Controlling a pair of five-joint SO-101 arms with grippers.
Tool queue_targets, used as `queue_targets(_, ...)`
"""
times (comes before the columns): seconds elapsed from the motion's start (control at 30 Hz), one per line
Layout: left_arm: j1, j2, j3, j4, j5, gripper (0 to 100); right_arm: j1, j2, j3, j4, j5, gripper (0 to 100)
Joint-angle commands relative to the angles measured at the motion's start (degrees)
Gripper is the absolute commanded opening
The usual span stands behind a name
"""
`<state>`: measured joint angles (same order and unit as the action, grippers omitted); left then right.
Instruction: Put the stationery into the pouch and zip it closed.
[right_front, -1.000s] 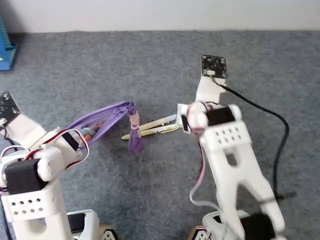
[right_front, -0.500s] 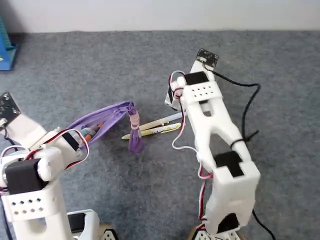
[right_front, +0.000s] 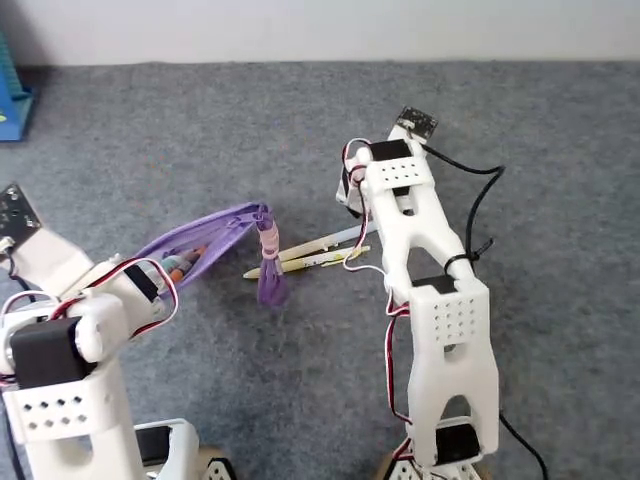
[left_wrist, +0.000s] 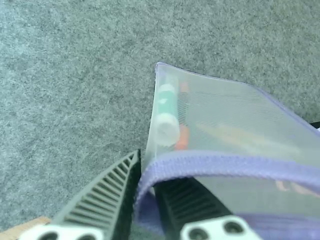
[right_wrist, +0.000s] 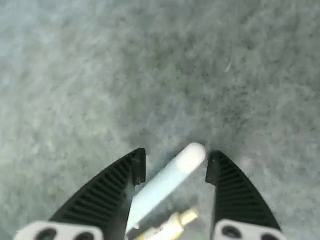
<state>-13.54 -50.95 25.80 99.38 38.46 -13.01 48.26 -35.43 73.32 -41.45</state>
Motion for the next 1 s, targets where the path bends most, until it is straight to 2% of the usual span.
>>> queue_targets(0.0, -0.62, -0.88, -1.54, 0.62, 0.53, 1, 1.19, 2.95, -6.77, 1.89, -0.26, 20.8)
queue_targets(0.1, -0.62, -0.88, -1.54, 0.62, 0.53, 1, 1.01, 5.93, -10.81, 4.79, -0.44, 17.4)
queue_targets(0.23, -0.62, -0.88, -1.45, 0.53, 0.53, 1, 1.45, 9.1, -15.47, 5.93, -0.53, 1.0)
queue_targets(0.43, -0.62, -0.88, -1.45, 0.53, 0.53, 1, 1.89, 9.63, -20.31, 9.19, -0.35, 0.7)
queue_targets(0.6, -0.53, -0.79, -1.45, 0.53, 0.53, 1, 1.98, 9.36, -29.8, 18.51, 0.18, 0.8)
queue_targets(0.8, -0.44, -0.88, -1.27, 0.18, 0.53, 1, 2.33, 9.36, -42.9, 28.53, 7.65, 0.8)
queue_targets(0.97, -0.44, -0.88, -1.27, 0.09, 0.53, 1, 4.09, 8.57, -51.69, 29.49, 15.21, 0.8)
